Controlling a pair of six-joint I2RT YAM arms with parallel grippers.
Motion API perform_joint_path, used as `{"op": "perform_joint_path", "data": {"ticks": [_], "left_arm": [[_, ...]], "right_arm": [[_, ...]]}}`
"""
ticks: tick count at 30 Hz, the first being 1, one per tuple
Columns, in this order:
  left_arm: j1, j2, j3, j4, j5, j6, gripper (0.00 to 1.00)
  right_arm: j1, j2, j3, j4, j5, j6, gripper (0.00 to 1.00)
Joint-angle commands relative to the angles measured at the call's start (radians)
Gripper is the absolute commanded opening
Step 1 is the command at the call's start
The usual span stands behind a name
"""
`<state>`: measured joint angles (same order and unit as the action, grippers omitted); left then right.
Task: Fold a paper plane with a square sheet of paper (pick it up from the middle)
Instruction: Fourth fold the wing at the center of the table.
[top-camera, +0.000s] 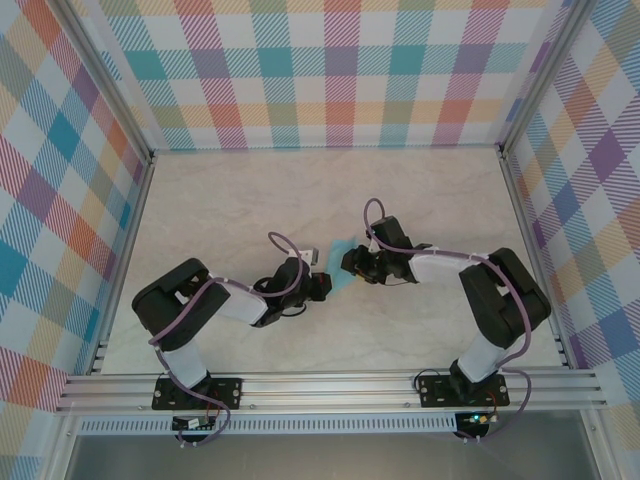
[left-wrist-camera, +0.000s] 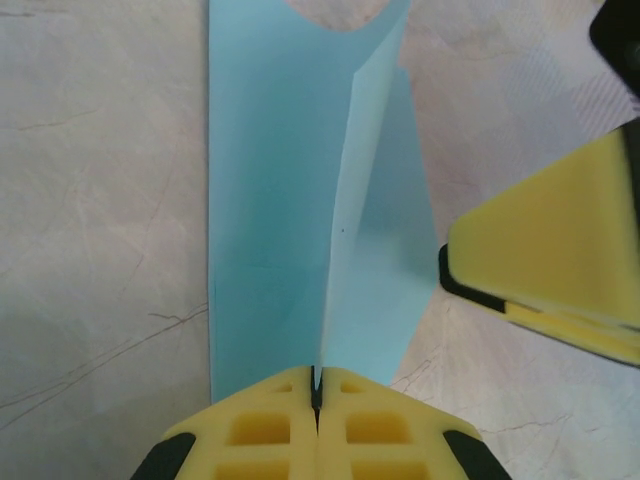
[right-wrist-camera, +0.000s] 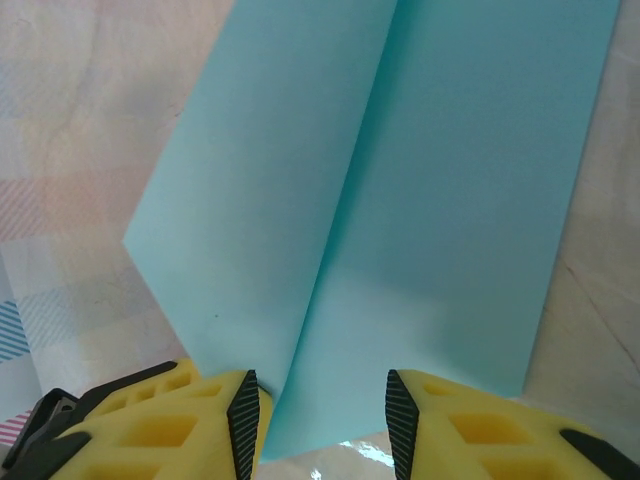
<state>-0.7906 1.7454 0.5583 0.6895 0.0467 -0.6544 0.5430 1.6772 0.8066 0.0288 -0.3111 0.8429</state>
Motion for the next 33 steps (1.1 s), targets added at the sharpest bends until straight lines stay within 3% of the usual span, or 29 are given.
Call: {"op": "perform_joint_path", "data": {"ticks": [1,21,33], "left_arm": [[0.020,-0.003,-0.026,0.049,0.057,-0.078,0.02],[0.045,0.034,-0.027,0.024,0.050,-0.166,0.02],[0.059,0.049,-0.012,0.021,0.099,-0.195,0.03]], "right_arm": [[-0.008,0.032,0.048,0.018,-0.042,-0.036,0.40],[-0.007,0.158,0.161,-0.077,-0.079,-0.103,0.40],[-0.005,0.208,0.191,-0.122,-0.067,-0.113,0.49]]}}
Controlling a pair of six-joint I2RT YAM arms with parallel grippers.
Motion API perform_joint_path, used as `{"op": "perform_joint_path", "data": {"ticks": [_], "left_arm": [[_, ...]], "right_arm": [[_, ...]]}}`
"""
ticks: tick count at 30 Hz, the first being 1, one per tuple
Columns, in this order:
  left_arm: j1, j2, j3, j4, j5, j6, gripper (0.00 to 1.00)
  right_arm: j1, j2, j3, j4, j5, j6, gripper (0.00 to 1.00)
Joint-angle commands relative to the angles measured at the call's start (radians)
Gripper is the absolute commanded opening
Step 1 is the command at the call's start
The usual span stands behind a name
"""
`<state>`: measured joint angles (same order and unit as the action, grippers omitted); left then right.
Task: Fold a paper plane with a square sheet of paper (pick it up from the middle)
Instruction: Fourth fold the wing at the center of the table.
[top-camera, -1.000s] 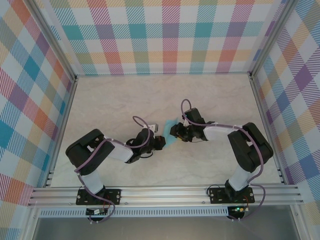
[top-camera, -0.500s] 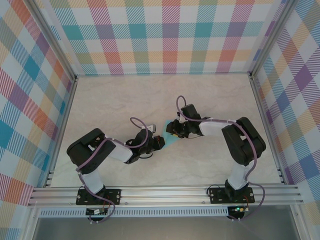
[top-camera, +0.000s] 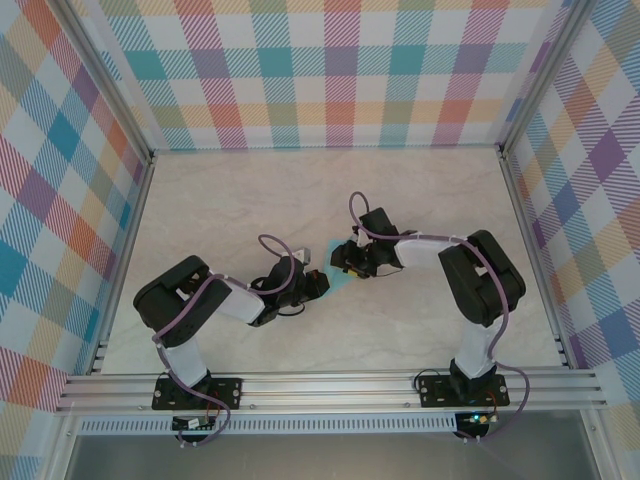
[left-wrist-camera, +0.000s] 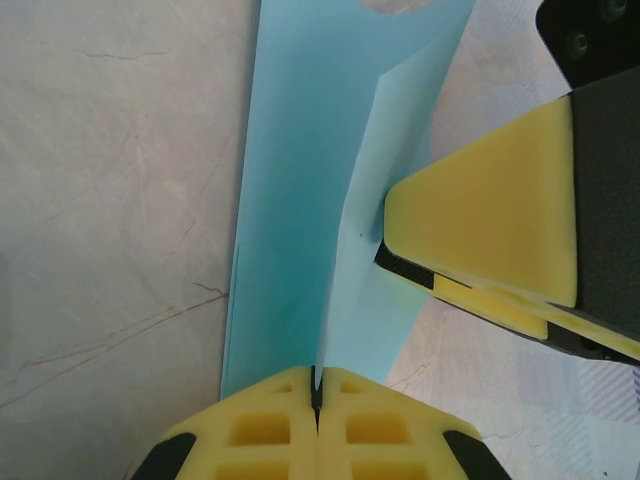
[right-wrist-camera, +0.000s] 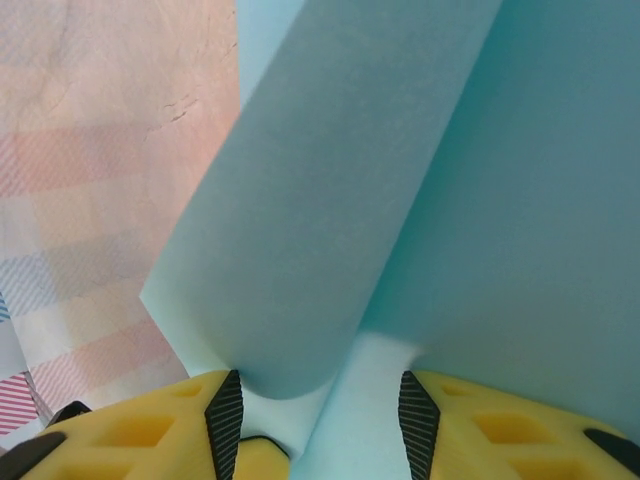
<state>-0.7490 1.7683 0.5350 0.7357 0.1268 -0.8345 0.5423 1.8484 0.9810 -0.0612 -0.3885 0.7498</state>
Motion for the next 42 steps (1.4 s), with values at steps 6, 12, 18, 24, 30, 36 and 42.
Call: {"op": "perform_joint_path", "data": {"ticks": [6,12,18,24,30,36,42], "left_arm": [[0.024,0.014,0.011,-0.036,0.026,-0.019,0.05],[0.025,-0.017,0.008,-0.065,0.022,-0.015,0.12],[0.027,-0.092,-0.011,-0.120,-0.005,-0.009,0.21],[0.028,-0.191,-0.030,-0.226,-0.070,0.021,0.24],[0.028,-0.203,-0.031,-0.159,-0.008,0.047,0.26],[0.027,-0.148,0.001,-0.092,0.081,0.061,0.28],[0.028,-0.114,0.034,-0.149,0.060,0.062,0.27]], "right_arm": [[0.003,0.057,0.034,-0.090,0.061,-0.016,0.49],[0.017,0.085,0.066,-0.179,0.144,-0.007,0.49],[0.019,0.113,0.088,-0.244,0.214,0.012,0.48],[0.021,0.127,0.097,-0.281,0.250,0.034,0.48],[0.024,0.136,0.113,-0.323,0.285,0.055,0.48],[0.026,0.158,0.135,-0.360,0.298,0.066,0.48],[0.026,0.161,0.137,-0.378,0.312,0.078,0.48]]}}
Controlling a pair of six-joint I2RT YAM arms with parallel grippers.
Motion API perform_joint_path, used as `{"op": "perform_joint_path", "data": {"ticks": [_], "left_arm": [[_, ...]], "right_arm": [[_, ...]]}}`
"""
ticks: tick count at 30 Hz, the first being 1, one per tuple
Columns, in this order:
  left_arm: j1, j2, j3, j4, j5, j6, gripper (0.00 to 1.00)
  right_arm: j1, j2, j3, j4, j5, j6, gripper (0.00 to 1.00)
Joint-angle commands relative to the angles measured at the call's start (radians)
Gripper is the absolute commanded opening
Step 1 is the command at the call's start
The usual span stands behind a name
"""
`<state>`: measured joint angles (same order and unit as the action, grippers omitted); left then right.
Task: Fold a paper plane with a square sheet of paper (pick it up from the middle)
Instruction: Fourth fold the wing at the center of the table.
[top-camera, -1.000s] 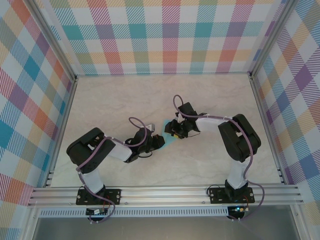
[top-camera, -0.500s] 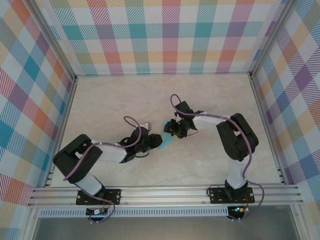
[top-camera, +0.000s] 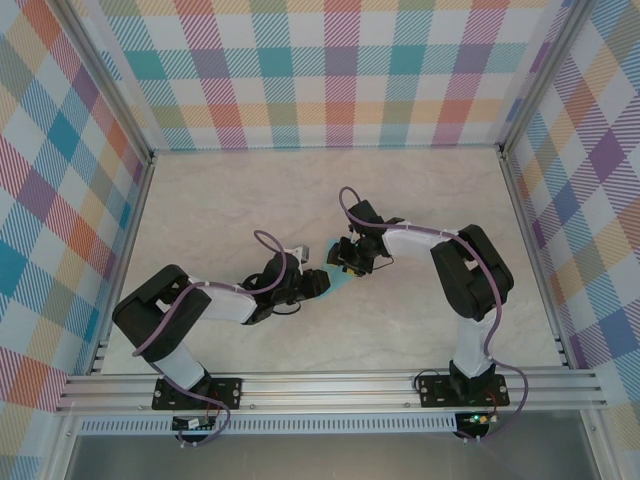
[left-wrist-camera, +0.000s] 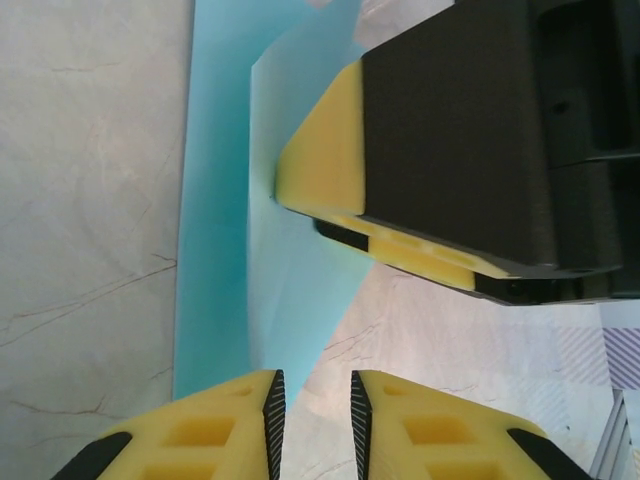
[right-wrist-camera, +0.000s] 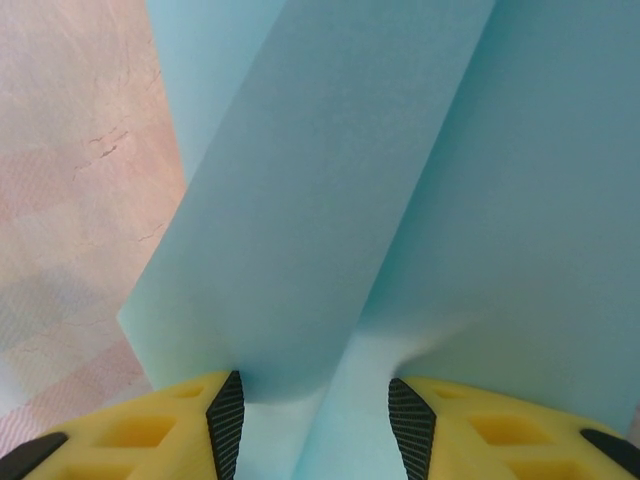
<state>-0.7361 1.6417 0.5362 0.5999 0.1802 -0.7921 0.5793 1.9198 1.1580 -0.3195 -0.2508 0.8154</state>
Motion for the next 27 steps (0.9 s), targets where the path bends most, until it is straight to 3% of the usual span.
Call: {"op": "perform_joint_path", "data": {"ticks": [1,12,27], "left_arm": [[0.015,0.013,0.037,-0.028,0.000,0.021,0.26],[0.014,0.012,0.068,-0.161,-0.086,0.031,0.19],[0.016,0.021,0.086,-0.183,-0.068,0.026,0.19]], "right_arm": [[-0.012,0.091,-0.038,-0.123,0.175,0.013,0.48],[-0.012,0.110,-0.024,-0.149,0.195,0.025,0.47],[-0.003,0.140,-0.003,-0.192,0.236,0.017,0.46]]}}
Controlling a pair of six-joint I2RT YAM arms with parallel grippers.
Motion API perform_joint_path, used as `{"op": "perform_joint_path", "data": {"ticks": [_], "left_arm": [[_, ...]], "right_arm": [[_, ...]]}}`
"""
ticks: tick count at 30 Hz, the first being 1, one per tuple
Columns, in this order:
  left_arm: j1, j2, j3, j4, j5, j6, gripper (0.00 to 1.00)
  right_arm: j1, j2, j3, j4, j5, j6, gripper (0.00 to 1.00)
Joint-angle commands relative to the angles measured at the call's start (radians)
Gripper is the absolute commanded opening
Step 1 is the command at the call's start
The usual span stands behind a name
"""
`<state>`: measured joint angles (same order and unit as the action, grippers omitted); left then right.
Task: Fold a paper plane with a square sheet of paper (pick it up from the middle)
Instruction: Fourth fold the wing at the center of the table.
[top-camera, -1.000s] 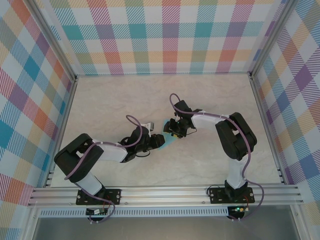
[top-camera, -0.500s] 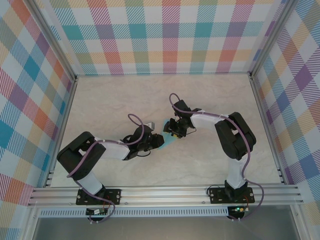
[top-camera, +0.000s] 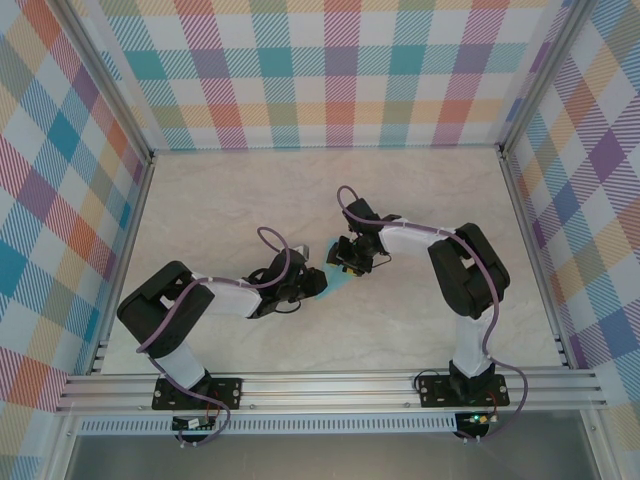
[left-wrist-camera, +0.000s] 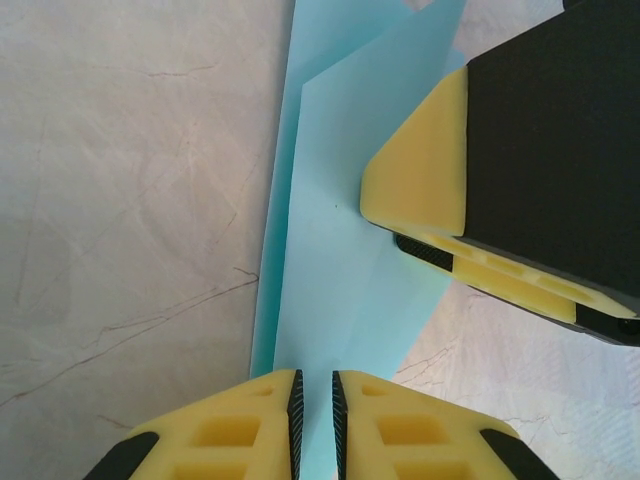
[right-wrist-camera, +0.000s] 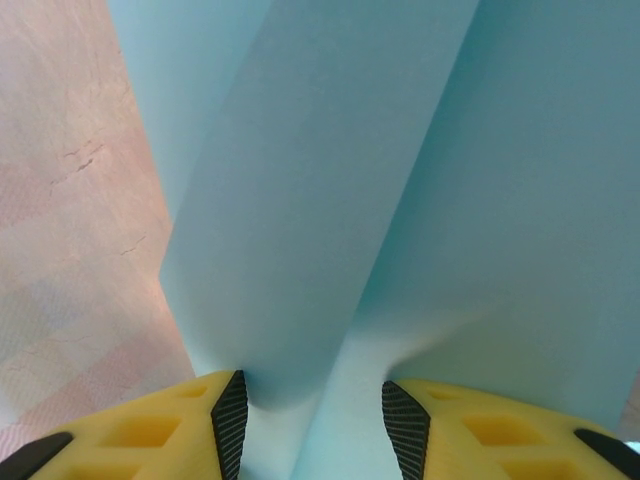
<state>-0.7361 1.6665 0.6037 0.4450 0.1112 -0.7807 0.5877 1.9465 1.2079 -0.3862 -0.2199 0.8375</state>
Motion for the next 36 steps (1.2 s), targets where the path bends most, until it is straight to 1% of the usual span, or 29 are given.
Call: {"op": "perform_joint_path", "data": {"ticks": [1,4,9,14,21,29,36], "left_arm": [[0.016,-0.009,0.018,-0.028,0.002,0.014,0.19],[0.016,-0.036,0.012,-0.036,-0.006,0.009,0.20],[0.026,-0.100,0.006,-0.077,-0.059,0.001,0.20],[0.037,-0.132,-0.007,-0.061,-0.079,-0.016,0.21],[0.038,-0.106,-0.004,0.009,-0.024,-0.029,0.21],[0.038,-0.052,-0.001,0.107,0.078,-0.032,0.19],[0.037,-0.010,0.010,0.118,0.123,-0.026,0.18]], "right_arm": [[-0.011,0.116,-0.049,-0.129,0.210,-0.006,0.46],[-0.006,0.127,-0.041,-0.149,0.227,-0.005,0.45],[-0.001,0.137,-0.033,-0.178,0.264,0.003,0.43],[0.005,0.152,-0.010,-0.216,0.285,0.005,0.43],[0.009,0.163,0.004,-0.252,0.320,0.032,0.42],[0.009,0.176,0.010,-0.266,0.330,0.063,0.37],[0.009,0.190,0.020,-0.270,0.321,0.061,0.39]]}}
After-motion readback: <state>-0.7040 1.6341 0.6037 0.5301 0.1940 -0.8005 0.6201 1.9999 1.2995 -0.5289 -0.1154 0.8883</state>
